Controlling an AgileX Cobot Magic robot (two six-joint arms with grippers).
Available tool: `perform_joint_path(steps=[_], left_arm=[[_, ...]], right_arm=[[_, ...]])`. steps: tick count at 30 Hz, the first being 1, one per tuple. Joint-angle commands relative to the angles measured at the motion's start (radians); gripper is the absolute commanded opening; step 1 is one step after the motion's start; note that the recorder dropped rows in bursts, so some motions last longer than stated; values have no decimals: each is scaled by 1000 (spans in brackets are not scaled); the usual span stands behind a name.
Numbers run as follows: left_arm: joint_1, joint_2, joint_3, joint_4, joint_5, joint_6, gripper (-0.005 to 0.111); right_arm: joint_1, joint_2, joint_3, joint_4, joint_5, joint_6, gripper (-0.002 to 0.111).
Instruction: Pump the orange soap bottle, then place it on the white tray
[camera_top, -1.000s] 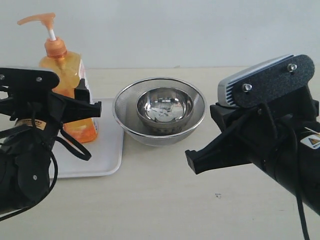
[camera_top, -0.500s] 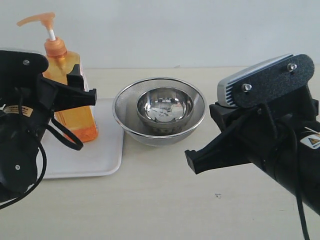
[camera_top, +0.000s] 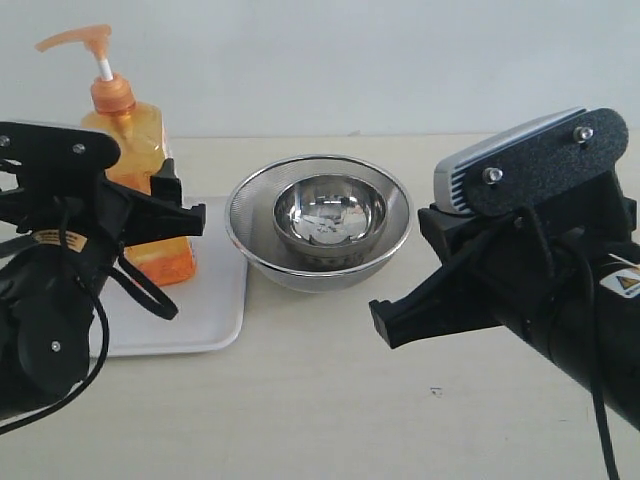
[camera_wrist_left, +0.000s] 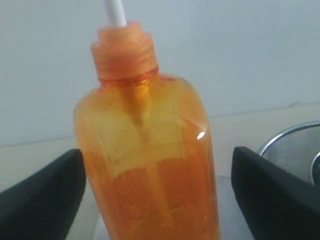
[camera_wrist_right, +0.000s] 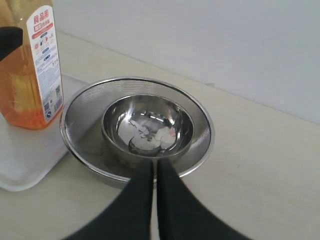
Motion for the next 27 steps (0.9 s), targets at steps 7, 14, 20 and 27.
perform_joint_path(steps=[7,14,20,27], left_arm=[[2,124,-29,-2,-99,-94,74],[2,141,-37,-6,-99,-63,54],[2,141,-37,-30,-99,-18,38],[2,141,-37,-151,-99,36,38]], right_arm=[[1,0,6,-9,14,2,0],[1,0,6,-9,14,-2,0],[1,0,6,-11,14,-3,0],[1,0,6,-13,14,-7,0]])
